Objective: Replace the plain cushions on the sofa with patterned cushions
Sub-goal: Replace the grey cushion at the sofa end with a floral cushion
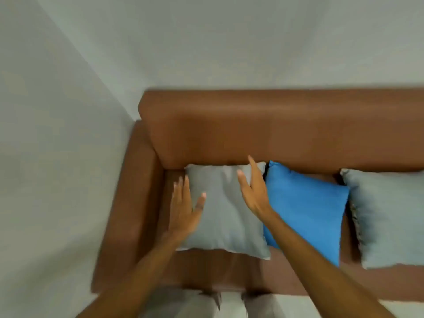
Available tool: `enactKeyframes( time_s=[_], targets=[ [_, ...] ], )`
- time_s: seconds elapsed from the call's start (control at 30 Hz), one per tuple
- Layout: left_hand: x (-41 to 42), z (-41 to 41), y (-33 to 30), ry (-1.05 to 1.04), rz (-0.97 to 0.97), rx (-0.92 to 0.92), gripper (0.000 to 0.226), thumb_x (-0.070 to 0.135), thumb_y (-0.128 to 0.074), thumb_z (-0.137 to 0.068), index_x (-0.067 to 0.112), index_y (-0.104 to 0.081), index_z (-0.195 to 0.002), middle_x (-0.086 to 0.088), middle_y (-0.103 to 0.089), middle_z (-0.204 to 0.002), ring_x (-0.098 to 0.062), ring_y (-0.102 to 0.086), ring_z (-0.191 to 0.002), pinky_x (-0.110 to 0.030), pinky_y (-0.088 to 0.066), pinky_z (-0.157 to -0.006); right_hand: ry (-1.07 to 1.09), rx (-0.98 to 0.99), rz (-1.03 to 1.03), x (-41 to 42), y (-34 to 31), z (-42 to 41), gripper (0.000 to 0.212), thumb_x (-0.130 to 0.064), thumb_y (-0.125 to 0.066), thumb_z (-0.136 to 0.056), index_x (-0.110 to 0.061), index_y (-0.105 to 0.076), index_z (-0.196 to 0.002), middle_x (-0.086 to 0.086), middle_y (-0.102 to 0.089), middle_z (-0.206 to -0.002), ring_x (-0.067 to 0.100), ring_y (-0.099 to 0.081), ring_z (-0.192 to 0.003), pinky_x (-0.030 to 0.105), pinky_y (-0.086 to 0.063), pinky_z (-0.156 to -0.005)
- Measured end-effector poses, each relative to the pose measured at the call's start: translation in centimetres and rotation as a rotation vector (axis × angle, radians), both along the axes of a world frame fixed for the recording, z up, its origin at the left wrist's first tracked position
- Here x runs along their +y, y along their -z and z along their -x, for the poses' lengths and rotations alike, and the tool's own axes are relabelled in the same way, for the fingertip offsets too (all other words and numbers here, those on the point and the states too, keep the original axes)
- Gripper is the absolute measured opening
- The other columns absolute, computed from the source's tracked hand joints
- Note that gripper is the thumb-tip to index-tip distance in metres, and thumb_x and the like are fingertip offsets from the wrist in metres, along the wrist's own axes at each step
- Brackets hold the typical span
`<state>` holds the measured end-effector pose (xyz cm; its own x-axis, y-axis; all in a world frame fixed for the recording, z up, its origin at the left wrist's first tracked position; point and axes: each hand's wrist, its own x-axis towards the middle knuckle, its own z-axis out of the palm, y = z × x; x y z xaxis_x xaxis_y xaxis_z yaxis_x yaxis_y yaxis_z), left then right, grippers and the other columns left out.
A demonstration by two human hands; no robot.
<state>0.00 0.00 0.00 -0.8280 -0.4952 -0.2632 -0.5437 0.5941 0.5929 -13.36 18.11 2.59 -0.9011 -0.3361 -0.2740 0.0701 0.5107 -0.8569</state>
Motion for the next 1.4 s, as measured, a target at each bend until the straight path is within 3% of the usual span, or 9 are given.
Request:
enactKeyframes(
  time_s=[0.13, 0.3, 0.6, 0.77, 0.83, 0.97, 1.1, 1.3, 1.4],
  targets=[
    [-1.3, -2.0, 11.5, -0.113, -0.279, -0.331, 0.081, 0.064, -0.040, -0.103, 0.033, -0.001, -0.168, -0.002, 0.000, -0.178, -0.029, -0.005, -0.164, -0.055, -0.008, -0.132, 0.216, -0.382, -0.191, 3.2, 12.2, -1.5, 0.072, -0.044, -0.054, -0.109, -0.006, -0.030, -0.165, 0.020, -0.038, -0.170, 0.039, -0.037, -0.157, 0.052, -0.028, -0.132],
    [-4.0, -2.2, 18.6, -0.325, -0.628, -0.124, 0.075, 0.059, -0.049, -0.102, 0.034, -0.018, -0.166, 0.003, -0.026, -0.173, -0.024, -0.030, -0.157, -0.045, -0.022, -0.131, 0.253, -0.441, -0.082, 4.4, 19.1, -2.6, 0.075, -0.058, -0.055, -0.105, -0.025, -0.029, -0.166, 0.003, -0.043, -0.169, 0.029, -0.043, -0.154, 0.053, -0.033, -0.130],
    [-11.9, -5.0, 10.3, -0.256, -1.010, -0.053, 0.059, 0.056, -0.051, -0.098, 0.040, -0.045, -0.155, 0.017, -0.038, -0.166, -0.001, -0.040, -0.148, -0.035, -0.029, -0.127, 0.098, -0.542, 0.006, 4.8, 13.3, 0.3, 0.033, -0.052, -0.056, -0.107, -0.029, -0.071, -0.125, 0.003, -0.076, -0.134, 0.019, -0.073, -0.117, 0.037, -0.055, -0.099],
    [-17.0, -1.3, 3.9, -0.396, -1.304, 0.092, 0.068, 0.067, -0.028, -0.101, 0.024, -0.066, -0.139, -0.010, -0.069, -0.139, -0.026, -0.068, -0.097, -0.029, -0.059, -0.059, 0.185, -0.800, 0.209, 2.7, 6.9, 5.3, 0.059, -0.065, -0.048, -0.105, -0.017, -0.082, -0.109, 0.009, -0.085, -0.105, 0.020, -0.083, -0.089, 0.035, -0.061, -0.076],
    [-18.6, 0.8, 3.3, -0.381, -1.302, 0.203, 0.080, 0.073, -0.019, -0.101, 0.020, -0.066, -0.138, -0.010, -0.077, -0.114, -0.022, -0.069, -0.076, -0.028, -0.051, -0.045, 0.245, -0.739, 0.338, 1.0, 5.7, 7.7, 0.068, -0.064, -0.035, -0.109, -0.014, -0.080, -0.106, 0.010, -0.084, -0.098, 0.026, -0.079, -0.086, 0.035, -0.061, -0.069],
    [-20.7, 5.0, 4.1, -0.408, -1.117, 0.374, 0.073, 0.076, -0.025, -0.100, 0.027, -0.076, -0.118, 0.001, -0.071, -0.092, -0.014, -0.056, -0.073, -0.030, -0.041, -0.060, 0.434, -0.407, 0.297, -2.9, 6.0, 10.2, 0.059, -0.058, -0.025, -0.114, -0.022, -0.068, -0.096, -0.004, -0.072, -0.070, 0.015, -0.061, -0.067, 0.026, -0.050, -0.055],
    [-21.4, 8.7, 5.6, -0.518, -0.745, 0.436, 0.018, 0.045, -0.064, -0.098, 0.036, -0.076, -0.109, 0.017, -0.078, -0.094, -0.009, -0.061, -0.085, -0.030, -0.041, -0.070, 0.482, -0.191, 0.438, -5.3, 7.6, 11.0, 0.053, -0.050, -0.030, -0.116, -0.018, -0.071, -0.125, -0.005, -0.076, -0.108, 0.006, -0.071, -0.094, 0.022, -0.060, -0.082],
    [-21.5, 12.0, 6.0, -0.732, -0.806, 0.630, 0.009, 0.024, -0.074, -0.095, 0.026, -0.079, -0.103, 0.009, -0.083, -0.088, -0.003, -0.076, -0.081, -0.019, -0.060, -0.067, 0.626, 0.009, 0.384, -8.3, 8.8, 13.0, 0.038, -0.025, -0.046, -0.114, -0.025, -0.057, -0.077, -0.005, -0.055, -0.075, 0.008, -0.047, -0.068, 0.033, -0.040, -0.067],
    [-21.5, 13.4, 5.6, -0.815, -0.683, 0.624, 0.021, 0.028, -0.069, -0.099, 0.017, -0.079, -0.114, 0.008, -0.082, -0.091, -0.007, -0.077, -0.086, -0.024, -0.062, -0.070, 0.712, 0.112, 0.257, -9.1, 8.8, 13.4, 0.037, -0.027, -0.047, -0.113, -0.017, -0.062, -0.081, -0.007, -0.053, -0.071, 0.006, -0.044, -0.066, 0.033, -0.039, -0.071]
  ],
)
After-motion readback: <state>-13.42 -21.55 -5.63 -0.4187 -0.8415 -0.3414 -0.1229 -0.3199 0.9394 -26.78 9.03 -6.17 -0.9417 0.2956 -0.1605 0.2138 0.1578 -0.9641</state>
